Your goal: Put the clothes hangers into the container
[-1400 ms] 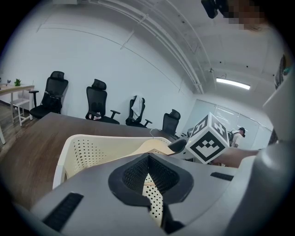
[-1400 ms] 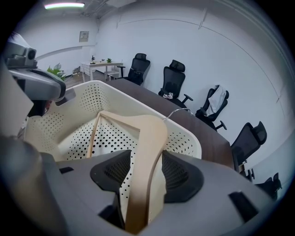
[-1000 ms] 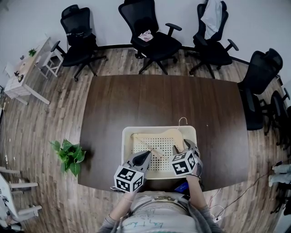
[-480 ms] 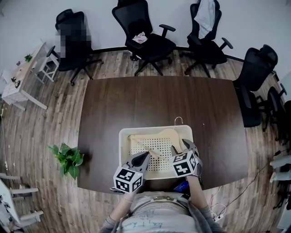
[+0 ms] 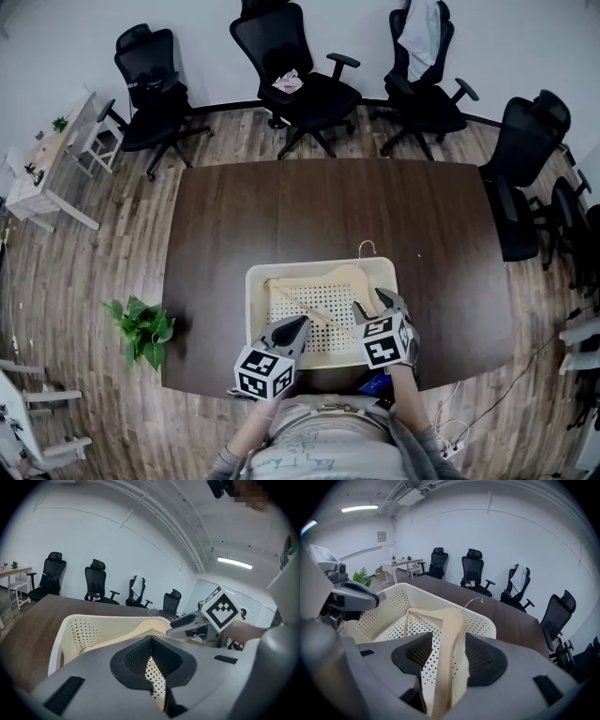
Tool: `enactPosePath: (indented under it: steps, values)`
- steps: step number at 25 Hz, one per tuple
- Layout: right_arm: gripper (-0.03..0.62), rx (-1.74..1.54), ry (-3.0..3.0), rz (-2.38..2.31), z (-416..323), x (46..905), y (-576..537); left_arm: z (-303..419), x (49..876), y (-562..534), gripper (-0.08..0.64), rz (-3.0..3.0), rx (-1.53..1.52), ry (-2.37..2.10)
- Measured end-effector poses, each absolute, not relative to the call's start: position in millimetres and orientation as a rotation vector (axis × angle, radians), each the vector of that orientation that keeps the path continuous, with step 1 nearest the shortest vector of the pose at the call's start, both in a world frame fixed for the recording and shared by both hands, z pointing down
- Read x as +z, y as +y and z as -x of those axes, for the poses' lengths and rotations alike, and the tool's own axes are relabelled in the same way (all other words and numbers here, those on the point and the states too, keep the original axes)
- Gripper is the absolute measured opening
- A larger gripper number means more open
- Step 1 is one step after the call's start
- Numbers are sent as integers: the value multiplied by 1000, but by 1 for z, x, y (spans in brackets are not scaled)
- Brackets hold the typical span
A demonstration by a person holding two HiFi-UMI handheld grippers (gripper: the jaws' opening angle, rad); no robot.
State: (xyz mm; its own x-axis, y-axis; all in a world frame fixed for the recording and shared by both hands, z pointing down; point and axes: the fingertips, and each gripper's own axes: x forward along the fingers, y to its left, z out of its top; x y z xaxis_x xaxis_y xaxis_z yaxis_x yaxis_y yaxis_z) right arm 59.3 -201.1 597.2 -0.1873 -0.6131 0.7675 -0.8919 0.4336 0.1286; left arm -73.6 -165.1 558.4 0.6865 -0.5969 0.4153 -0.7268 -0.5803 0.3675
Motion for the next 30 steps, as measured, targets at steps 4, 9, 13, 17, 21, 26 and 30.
enactPosePath:
  steps: [4, 9, 13, 17, 21, 26, 30]
  values:
    - [227, 448, -1907, -1260, -57, 597, -198, 73, 558, -163, 11, -2385, 342, -1018]
    - [225, 459, -1912, -1241, -58, 597, -193, 68, 560, -160, 11, -2391, 355, -1004]
    - [215, 464, -1914, -1225, -57, 597, -189, 66, 558, -157, 11, -2396, 356, -994]
    - [152, 467, -1919, -1235, -58, 595, -187, 67, 560, -156, 11, -2398, 364, -998]
    - [113, 462, -1924, -1244, -61, 591, -186, 70, 564, -157, 11, -2384, 366, -1020]
    - [77, 476, -1922, -1242, -65, 593, -180, 69, 566, -154, 11, -2383, 378, -1027]
    - [60, 498, -1932, -1237, -66, 593, -177, 67, 565, -150, 11, -2384, 384, -1027]
